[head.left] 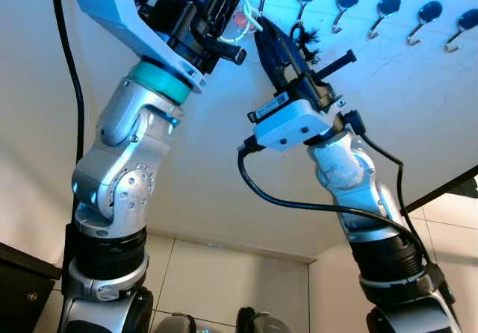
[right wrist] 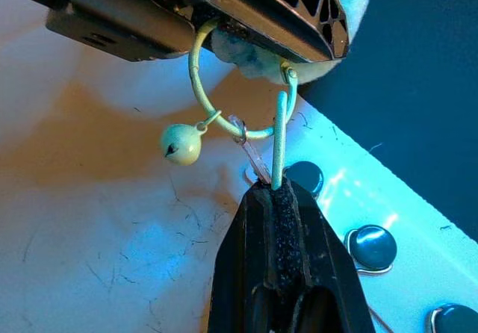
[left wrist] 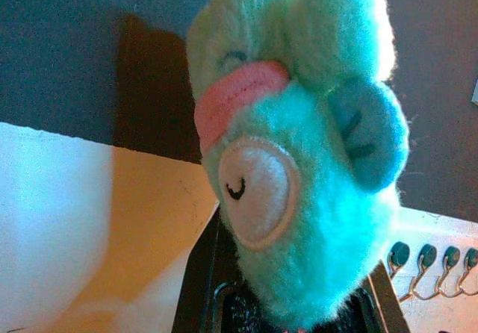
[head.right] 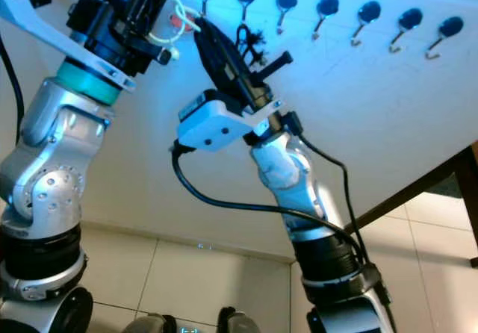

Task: Hang keys on a hook

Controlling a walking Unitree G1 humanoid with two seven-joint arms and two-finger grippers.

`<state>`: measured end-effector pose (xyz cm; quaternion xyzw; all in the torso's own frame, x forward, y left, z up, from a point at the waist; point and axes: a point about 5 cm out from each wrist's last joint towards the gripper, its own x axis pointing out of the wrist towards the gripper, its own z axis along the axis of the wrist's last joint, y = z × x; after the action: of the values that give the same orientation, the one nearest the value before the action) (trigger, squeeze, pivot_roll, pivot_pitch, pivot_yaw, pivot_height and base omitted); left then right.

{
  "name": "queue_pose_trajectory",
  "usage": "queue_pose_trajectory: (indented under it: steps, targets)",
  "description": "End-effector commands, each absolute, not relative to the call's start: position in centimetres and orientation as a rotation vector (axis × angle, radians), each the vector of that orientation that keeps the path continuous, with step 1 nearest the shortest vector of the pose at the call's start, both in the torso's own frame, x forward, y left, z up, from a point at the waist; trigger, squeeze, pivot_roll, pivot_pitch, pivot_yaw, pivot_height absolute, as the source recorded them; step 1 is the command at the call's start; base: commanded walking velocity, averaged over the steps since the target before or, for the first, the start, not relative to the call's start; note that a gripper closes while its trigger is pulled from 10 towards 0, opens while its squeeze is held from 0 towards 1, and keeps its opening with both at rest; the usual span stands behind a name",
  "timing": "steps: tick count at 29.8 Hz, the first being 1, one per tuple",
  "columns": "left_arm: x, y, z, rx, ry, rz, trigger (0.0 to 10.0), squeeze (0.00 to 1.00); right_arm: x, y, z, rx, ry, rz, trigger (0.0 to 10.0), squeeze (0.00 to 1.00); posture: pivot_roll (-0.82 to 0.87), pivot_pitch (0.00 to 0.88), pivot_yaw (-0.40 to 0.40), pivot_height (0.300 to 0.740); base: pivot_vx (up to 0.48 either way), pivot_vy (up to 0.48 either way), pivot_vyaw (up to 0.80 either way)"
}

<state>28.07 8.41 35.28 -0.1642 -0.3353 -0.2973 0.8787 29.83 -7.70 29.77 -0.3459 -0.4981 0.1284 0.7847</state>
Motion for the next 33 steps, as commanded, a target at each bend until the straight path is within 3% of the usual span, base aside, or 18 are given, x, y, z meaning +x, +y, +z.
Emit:
queue_pose_trajectory:
  steps: [1,13,33]
  targets:
    - [28.0,8.0,35.2,-0.338,-0.685,-0.644,10.0,0.00,30.2,-8.2,30.4,-0.743,-1.074,0.218,10.0,0.00,0.08,0.117,0.042,0.740,0.000,0.000,0.00]
    - [28.6,7.9,34.9,-0.330,-0.655,-0.617,10.0,0.00,31.2,-7.1,30.6,-0.743,-1.043,0.229,10.0,0.00,0.08,0.116,0.044,0.740,0.000,0.000,0.00]
    - [30.4,8.1,32.0,-0.250,-0.508,-0.503,10.0,0.00,30.4,-6.2,27.6,-0.793,-0.966,0.441,10.0,0.00,0.08,0.126,0.038,0.740,0.000,0.000,0.00]
